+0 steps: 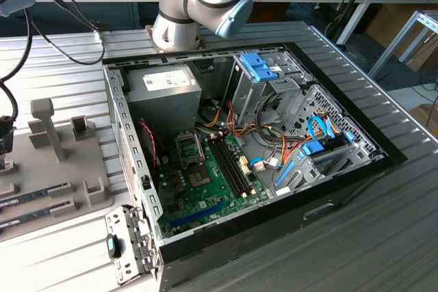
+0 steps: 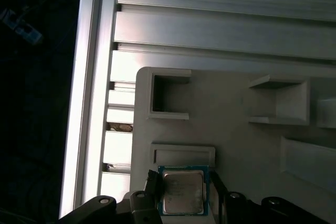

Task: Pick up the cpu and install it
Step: 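Pick up the cpu and move it towards the insertion slot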

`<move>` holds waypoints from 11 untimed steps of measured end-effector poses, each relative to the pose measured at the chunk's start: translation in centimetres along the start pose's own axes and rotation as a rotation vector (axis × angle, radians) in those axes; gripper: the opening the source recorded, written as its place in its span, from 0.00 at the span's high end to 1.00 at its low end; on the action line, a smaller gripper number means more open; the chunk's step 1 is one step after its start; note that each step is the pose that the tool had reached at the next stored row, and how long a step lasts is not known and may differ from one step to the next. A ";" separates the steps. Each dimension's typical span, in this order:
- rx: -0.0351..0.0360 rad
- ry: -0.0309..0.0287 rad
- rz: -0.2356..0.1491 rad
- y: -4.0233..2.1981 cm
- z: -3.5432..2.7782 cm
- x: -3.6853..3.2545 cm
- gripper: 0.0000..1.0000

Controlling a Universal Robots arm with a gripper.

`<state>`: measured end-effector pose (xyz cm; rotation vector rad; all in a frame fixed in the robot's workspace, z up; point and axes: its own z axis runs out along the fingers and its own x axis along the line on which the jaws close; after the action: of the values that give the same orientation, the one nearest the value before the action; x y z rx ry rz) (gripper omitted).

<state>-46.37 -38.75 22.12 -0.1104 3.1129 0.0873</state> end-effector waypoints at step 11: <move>-0.0033 -0.0004 0.000 0.02 -0.42 -0.01 0.53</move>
<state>-46.37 -38.75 22.55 -0.1103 3.1125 0.0924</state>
